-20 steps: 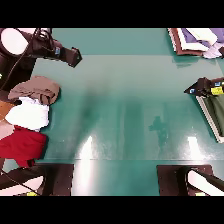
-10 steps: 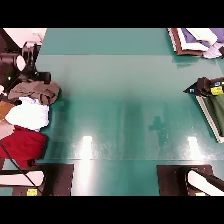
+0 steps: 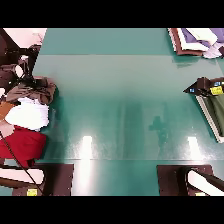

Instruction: Fold the shirts.

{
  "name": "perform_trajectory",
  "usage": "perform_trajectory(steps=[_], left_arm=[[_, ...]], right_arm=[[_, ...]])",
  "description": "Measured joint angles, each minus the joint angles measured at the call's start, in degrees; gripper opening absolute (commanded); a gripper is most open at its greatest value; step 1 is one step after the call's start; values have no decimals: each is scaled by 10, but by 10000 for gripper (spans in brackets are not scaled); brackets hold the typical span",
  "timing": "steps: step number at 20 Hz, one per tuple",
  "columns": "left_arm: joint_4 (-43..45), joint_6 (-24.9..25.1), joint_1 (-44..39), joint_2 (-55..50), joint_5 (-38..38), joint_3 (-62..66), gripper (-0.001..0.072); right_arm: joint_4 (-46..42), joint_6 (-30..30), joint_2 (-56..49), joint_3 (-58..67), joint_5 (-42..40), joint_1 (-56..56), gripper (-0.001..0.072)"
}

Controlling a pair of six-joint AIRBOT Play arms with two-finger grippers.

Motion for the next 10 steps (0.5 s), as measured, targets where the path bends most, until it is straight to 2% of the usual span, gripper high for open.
perform_trajectory(steps=[5,10], left_arm=[[-41,2,2,106,-11,38,31],[-174,38,1,260,-21,91,29]], right_arm=[[0,10,0,40,-8,1,16],[1,22,0,143,-37,1,16]])
